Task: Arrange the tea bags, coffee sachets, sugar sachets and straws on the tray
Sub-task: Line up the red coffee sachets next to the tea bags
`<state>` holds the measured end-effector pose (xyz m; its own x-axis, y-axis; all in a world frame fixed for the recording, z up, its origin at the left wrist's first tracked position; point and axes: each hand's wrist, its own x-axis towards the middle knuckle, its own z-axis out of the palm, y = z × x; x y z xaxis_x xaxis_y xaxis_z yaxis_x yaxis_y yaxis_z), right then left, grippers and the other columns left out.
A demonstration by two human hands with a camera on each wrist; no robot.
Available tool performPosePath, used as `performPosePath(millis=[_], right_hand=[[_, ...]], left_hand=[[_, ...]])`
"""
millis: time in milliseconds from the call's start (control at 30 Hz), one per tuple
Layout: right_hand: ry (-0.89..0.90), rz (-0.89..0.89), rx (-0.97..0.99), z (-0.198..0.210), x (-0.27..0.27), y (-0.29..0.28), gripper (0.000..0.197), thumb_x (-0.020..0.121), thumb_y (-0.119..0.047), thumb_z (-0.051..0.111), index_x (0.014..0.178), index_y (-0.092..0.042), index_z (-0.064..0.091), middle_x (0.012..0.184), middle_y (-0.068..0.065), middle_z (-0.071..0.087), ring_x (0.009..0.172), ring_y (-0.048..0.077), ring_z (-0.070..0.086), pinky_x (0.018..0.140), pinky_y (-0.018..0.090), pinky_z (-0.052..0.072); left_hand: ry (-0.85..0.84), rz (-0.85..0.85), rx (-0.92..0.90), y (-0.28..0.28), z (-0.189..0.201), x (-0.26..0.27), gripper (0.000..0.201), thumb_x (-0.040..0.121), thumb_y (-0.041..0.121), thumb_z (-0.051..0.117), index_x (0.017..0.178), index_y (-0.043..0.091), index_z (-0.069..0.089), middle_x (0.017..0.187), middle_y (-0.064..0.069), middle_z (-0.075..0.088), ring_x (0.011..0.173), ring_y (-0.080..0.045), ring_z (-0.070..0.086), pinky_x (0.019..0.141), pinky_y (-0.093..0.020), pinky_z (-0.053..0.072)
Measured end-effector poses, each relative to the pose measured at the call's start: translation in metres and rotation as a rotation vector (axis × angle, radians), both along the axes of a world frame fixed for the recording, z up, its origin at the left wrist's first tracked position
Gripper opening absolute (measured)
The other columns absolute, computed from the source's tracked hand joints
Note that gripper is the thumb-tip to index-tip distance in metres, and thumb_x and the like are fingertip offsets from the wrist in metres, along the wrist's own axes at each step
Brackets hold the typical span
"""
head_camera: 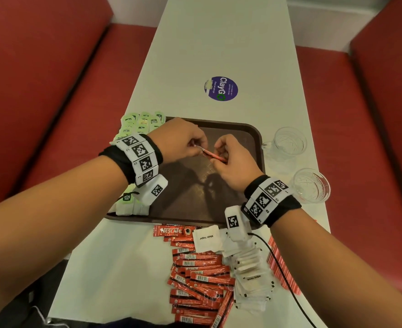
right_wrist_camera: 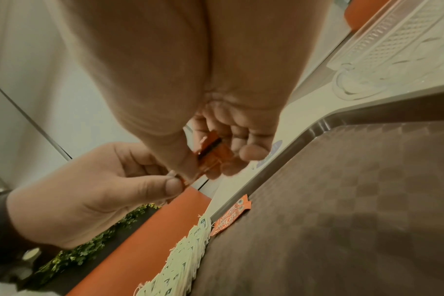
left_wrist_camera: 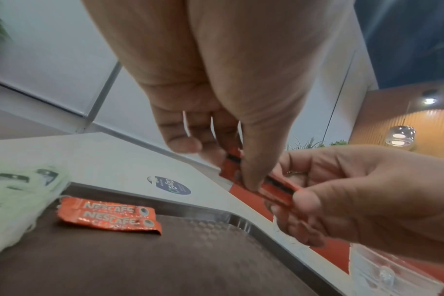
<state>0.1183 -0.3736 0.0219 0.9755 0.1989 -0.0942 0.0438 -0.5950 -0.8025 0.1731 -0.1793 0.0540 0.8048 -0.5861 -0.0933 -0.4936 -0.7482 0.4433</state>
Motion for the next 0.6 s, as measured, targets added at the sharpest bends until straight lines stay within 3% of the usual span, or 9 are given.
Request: performPosePath(millis=[100, 200, 333, 433, 600], right_hand=[[0.051, -0.008, 0.008, 0.001, 0.001, 0.0, 0.018, 0.096, -0.033, 0.06, 0.11, -0.022, 0.055, 0.095, -0.003, 0.066, 0.081, 0.012, 0.061, 0.077, 0.028, 0.051], [0.07, 0.005, 0.043, 0.001, 0.001, 0.001, 0.012, 0.101, -0.031, 0.051, 0.109, -0.024, 0.056, 0.089, -0.005, 0.068, 0.083, 0.016, 0.065, 0.084, 0.04, 0.054], [-0.002, 0.041, 0.028, -0.001, 0.002, 0.004, 0.02, 0.098, -0.012, 0.051, 0.114, -0.022, 0.056, 0.087, -0.009, 0.063, 0.082, 0.012, 0.063, 0.082, 0.033, 0.052], [-0.006, 0.044, 0.021, 0.0, 0.002, 0.007, 0.019, 0.099, -0.015, 0.054, 0.116, -0.023, 0.057, 0.087, -0.009, 0.064, 0.081, 0.01, 0.062, 0.078, 0.025, 0.048], [0.03, 0.056, 0.075, 0.001, 0.001, 0.011, 0.024, 0.094, -0.018, 0.066, 0.116, -0.025, 0.057, 0.081, -0.009, 0.063, 0.068, 0.003, 0.058, 0.07, 0.019, 0.048]], left_hand=[[-0.08, 0.045, -0.017, 0.008, 0.002, -0.005, 0.016, 0.076, 0.017, 0.068, 0.082, 0.031, 0.071, 0.075, 0.014, 0.064, 0.072, -0.008, 0.059, 0.067, -0.025, 0.044], [-0.153, 0.057, -0.022, 0.015, 0.001, -0.012, 0.013, 0.073, 0.015, 0.07, 0.076, 0.028, 0.071, 0.076, 0.011, 0.064, 0.075, -0.012, 0.056, 0.067, -0.028, 0.043], [-0.127, 0.024, -0.027, 0.023, -0.003, -0.015, 0.021, 0.072, 0.012, 0.072, 0.07, 0.031, 0.064, 0.091, 0.01, 0.071, 0.081, -0.009, 0.055, 0.072, -0.03, 0.045], [-0.086, 0.043, 0.012, 0.026, -0.003, -0.016, 0.027, 0.075, 0.014, 0.071, 0.071, 0.036, 0.057, 0.09, 0.012, 0.071, 0.085, -0.013, 0.061, 0.076, -0.033, 0.049], [-0.083, 0.049, 0.06, 0.026, -0.001, -0.021, 0.018, 0.075, 0.021, 0.075, 0.073, 0.033, 0.063, 0.078, 0.012, 0.064, 0.077, -0.011, 0.053, 0.071, -0.032, 0.046]])
